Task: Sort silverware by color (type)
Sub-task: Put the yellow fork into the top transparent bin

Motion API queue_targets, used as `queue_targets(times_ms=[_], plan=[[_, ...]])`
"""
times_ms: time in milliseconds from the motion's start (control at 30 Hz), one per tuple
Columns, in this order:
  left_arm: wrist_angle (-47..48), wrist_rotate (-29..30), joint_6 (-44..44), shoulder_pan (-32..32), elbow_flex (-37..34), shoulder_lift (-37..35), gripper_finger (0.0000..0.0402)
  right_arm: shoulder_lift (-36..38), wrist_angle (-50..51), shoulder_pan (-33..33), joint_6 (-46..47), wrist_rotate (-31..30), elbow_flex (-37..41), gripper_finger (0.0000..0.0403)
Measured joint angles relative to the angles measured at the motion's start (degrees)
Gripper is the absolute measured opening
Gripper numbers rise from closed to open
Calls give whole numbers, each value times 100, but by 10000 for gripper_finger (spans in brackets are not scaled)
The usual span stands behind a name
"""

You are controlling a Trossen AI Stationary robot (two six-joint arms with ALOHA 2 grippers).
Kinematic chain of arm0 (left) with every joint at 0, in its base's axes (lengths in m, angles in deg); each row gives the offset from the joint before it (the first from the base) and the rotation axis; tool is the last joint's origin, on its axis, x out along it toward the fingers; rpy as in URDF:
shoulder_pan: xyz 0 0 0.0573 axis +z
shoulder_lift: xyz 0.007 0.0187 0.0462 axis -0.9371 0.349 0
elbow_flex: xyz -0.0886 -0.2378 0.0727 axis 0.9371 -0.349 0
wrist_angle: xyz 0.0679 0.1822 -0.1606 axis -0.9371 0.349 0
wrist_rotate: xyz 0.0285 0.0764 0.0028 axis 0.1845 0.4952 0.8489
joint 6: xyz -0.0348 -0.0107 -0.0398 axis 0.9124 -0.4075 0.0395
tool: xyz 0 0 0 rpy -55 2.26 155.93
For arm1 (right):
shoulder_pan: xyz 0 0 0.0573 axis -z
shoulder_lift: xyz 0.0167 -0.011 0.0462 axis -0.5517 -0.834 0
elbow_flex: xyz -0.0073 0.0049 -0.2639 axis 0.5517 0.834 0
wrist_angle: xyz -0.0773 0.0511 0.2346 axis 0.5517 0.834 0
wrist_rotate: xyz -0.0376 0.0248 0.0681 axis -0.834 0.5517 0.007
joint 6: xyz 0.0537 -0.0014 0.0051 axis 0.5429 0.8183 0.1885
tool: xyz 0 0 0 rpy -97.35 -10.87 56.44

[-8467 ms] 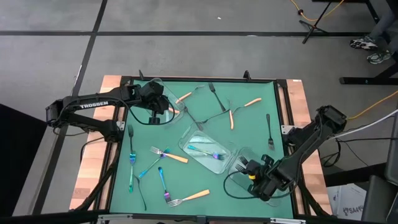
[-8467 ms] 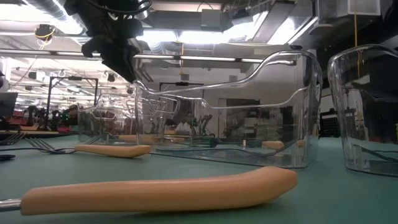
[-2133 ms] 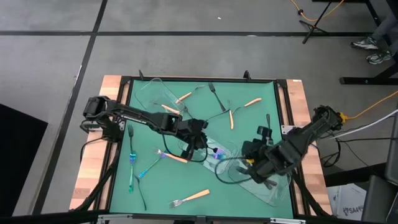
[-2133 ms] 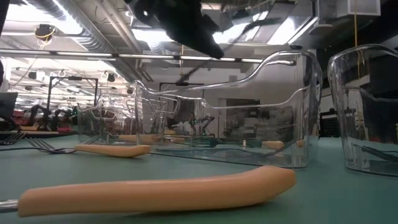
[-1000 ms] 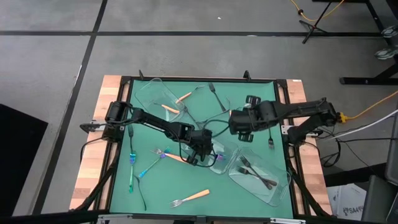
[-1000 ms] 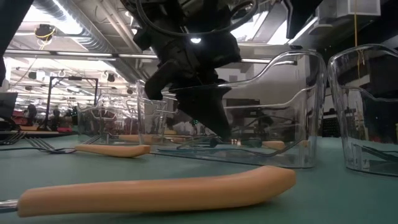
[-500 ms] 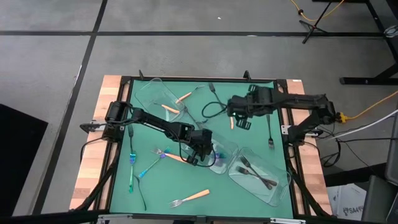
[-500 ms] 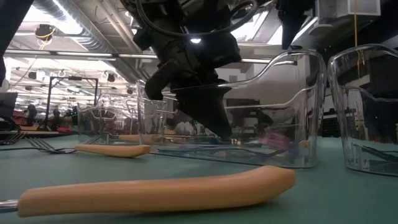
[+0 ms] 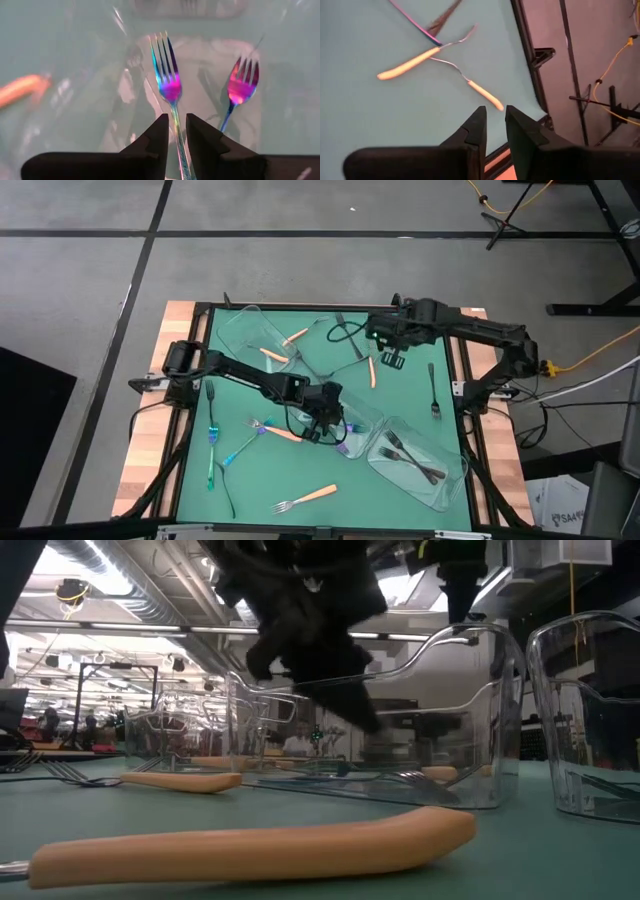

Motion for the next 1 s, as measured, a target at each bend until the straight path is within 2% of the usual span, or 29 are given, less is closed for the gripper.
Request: queue_targets(times_ms=[133, 400, 567, 733, 1000], plan=[[38, -39, 11, -4, 1, -220, 61, 0, -167, 409, -529, 216, 11, 62], [64, -72, 166, -4, 5, -736, 61, 0, -496, 1363, -1672, 1391, 13, 62], [599, -80, 168, 7, 8, -1170, 61, 4, -679, 1834, -1953, 1504, 87, 62], [1281, -76, 133, 60, 8, -1785, 61, 20, -1066, 2125, -2247, 1683, 598, 62], [2232, 108, 148, 263, 10, -2817, 61, 24, -2313, 2456, -2936, 2149, 1916, 62]])
